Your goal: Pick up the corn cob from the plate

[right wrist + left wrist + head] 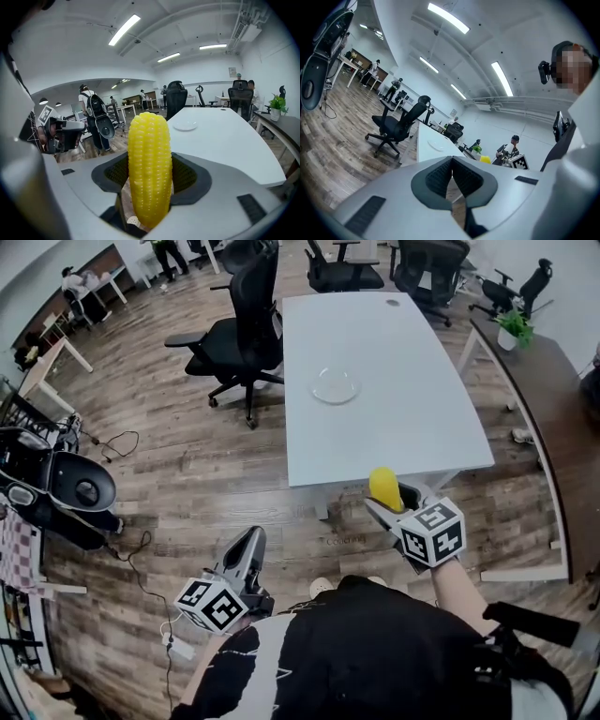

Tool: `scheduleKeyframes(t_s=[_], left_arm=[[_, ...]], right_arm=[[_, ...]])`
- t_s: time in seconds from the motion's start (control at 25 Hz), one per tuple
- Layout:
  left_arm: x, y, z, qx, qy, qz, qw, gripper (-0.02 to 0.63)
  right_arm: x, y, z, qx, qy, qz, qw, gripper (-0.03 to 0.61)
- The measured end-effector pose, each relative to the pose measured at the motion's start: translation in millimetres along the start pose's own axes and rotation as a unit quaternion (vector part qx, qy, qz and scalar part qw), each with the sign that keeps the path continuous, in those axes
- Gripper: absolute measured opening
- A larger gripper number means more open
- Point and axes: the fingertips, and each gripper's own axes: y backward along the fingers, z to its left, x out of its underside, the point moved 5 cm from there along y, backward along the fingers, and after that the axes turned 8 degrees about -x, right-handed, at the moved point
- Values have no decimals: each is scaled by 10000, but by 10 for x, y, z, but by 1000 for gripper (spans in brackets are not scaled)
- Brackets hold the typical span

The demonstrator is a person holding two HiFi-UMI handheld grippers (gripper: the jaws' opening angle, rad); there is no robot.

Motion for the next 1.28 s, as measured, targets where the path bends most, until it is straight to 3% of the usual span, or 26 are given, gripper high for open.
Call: scheduleKeyframes(t_s=[0.36,0.84,1.28], left_arm=[[76,-43,-419,-151,22,-147,9998,12],[535,-52,-1257,-270,120,-277,9992,12],[962,225,-1677,-537,180,-401,9976,12]], right_arm=[[15,329,-173,-206,40,-14,9998,256],[209,983,-395,-597,204,28,9980,256],[488,1401,-397,-956,11,-41,9954,256]])
